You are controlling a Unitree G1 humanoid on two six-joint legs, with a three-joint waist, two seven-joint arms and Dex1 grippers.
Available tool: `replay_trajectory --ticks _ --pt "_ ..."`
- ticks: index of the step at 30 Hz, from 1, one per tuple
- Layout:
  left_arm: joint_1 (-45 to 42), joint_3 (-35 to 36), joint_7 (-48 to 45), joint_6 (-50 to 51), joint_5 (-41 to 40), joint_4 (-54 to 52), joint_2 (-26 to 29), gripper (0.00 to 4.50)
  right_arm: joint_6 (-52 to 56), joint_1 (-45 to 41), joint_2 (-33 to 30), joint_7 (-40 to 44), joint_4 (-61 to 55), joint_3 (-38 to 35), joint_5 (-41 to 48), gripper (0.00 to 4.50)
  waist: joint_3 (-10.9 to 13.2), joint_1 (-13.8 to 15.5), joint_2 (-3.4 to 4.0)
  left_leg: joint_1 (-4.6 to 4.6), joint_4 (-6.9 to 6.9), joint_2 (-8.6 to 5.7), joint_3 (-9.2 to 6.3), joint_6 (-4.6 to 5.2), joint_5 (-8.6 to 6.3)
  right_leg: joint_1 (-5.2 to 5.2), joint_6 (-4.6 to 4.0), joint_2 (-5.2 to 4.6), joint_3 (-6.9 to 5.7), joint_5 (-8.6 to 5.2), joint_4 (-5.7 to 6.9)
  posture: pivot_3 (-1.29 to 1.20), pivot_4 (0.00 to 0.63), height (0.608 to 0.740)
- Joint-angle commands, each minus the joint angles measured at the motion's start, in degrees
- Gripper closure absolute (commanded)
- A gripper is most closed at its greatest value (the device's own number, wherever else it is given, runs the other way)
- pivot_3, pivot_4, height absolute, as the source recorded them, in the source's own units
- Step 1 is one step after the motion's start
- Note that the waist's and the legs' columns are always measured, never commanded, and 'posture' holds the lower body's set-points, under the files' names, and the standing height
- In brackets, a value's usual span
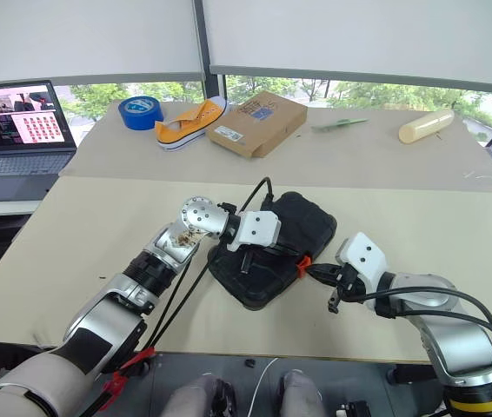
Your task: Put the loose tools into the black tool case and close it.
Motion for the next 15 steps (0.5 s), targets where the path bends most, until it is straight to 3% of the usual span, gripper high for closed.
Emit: replay_trajectory --ticks 1,3,4,10,13,15 --pt "2.3 -0.2 -0.5 1.5 2.0 0.7 3.6 4.32 -1.4 0.5 -2.7 2.6 -2.0 -5.0 2.6 4.50 0.0 0.0 0.00 0.00 -0.01 0.00 0.00 0.00 0.00 0.00 -0.01 0.00 0.00 0.01 0.00 0.00 0.150 0.731" --pt "2.8 1.8 -1.5 4.0 0.3 -1.3 6.2 4.32 -0.5 1.5 -4.8 5.1 -1.6 -8.2 5.1 4.50 0.0 -0.1 0.00 0.00 -0.02 0.00 0.00 -0.01 0.00 -0.01 -0.05 0.00 0.01 0.03 0.00 0.00 0.150 0.731" --pt "3.3 3.1 -2.2 5.7 -0.9 -2.7 7.7 3.81 -0.1 1.9 -5.8 6.6 -1.4 -9.9 6.5 3.92 0.0 -0.3 -0.01 0.01 -0.05 0.00 0.00 -0.01 0.01 -0.01 -0.09 0.01 0.01 0.05 0.00 0.00 0.150 0.731" --pt "9.0 11.9 -8.1 22.1 -12.2 -17.7 19.5 1.94 2.2 4.8 -12.0 16.5 1.2 -19.3 14.8 2.03 0.1 -0.8 -0.07 0.11 -0.22 0.13 -0.02 -0.56 0.32 0.00 -0.08 0.13 0.02 -0.06 0.02 0.00 0.150 0.731" --pt "18.6 22.9 -15.4 40.4 -26.2 -33.3 35.5 0.79 2.7 6.6 -15.7 23.7 4.7 -24.1 18.1 0.96 0.4 -1.2 -0.08 0.00 -0.25 0.13 0.01 -0.63 0.37 -0.15 -0.29 0.16 0.09 0.04 0.04 0.00 0.150 0.731" --pt "24.3 27.8 -16.3 45.8 -30.7 -38.5 41.9 0.06 2.7 7.3 -17.0 25.9 6.3 -24.9 18.9 0.31 0.6 -1.0 -0.14 -0.01 -0.24 0.19 -0.01 -0.69 0.38 -0.14 -0.35 0.23 0.08 0.05 0.04 0.00 0.150 0.731"
